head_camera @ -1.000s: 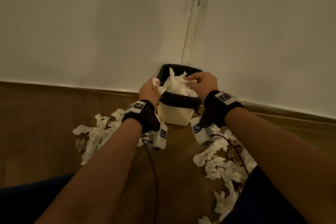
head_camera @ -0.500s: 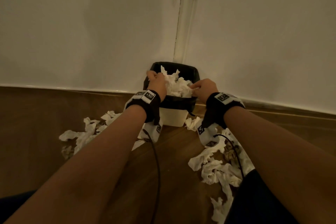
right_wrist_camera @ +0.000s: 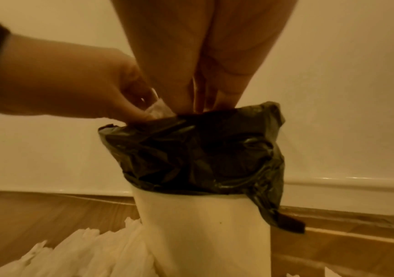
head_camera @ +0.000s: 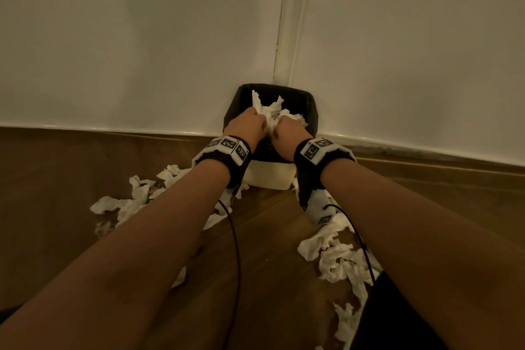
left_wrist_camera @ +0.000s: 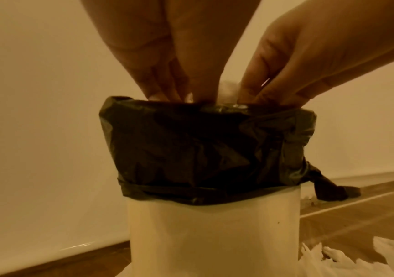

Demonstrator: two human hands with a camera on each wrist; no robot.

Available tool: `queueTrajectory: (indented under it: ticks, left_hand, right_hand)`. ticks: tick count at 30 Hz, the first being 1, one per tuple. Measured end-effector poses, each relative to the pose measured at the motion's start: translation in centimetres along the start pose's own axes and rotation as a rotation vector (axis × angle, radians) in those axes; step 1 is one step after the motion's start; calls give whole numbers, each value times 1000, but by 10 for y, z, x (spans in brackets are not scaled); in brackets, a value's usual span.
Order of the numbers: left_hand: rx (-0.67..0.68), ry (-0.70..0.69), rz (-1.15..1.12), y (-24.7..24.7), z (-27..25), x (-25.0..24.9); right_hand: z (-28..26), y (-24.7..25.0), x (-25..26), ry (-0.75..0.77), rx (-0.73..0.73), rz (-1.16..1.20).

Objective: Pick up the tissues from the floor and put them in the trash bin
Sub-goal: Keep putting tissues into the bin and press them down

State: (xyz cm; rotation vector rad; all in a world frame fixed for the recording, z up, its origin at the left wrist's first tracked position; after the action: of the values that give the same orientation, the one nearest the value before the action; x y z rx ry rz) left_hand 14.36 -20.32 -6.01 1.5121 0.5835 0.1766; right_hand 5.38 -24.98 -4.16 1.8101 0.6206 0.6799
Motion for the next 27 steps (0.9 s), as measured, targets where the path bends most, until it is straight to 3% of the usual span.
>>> queueTrajectory:
  ticks: [2,4,7,9,12,15,17,20,23,27]
  left_hand:
    - [51,-96,97,-3,-4,-3]
    - [121,-161,175,-7,-13,-4]
    - [148,-147,324,-10,-22,-3]
    - [91,-116,262,-7,-25,-1]
    - [-113,-127,68,2,-33,8]
    - [-350,-126,-116,16,-51,26]
    - [-410,-80,-162,19,-64,44]
    - [-439,37,-221,17,-88,82]
    - [-396,162,-278,4,-112,119]
    - [-268,293,-402,-27,-147,162]
  right_hand:
    - [-5,-6,2,58,-32,36]
    - [-2,-11,1,78,27,26]
    - [-2,-16,0,78,110,3]
    - [-2,-15,0,98,96,-103]
    - [2,-5,5,18,-8,-196]
    - [-3,11,20,23,-273,-215]
    - [-10,17,36,106,-451,-163]
    - [-18,14,66,211,-524,-77]
    - [-25,-3,95,317,-450,15]
    - [-30,-43,126,412,-176,128]
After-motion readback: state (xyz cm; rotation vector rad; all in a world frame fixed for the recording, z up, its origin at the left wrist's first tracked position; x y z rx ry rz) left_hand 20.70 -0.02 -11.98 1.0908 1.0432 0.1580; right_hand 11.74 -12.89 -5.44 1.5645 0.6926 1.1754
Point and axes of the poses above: each hand's wrist, its own z-axis towards the middle knuckle, its own y-axis out of the back of the hand, x = y × z, the point moved 4 cm from there along z, towards the middle knuckle, and after that the axes turned 2 degrees about x, right-handed, at the moved point
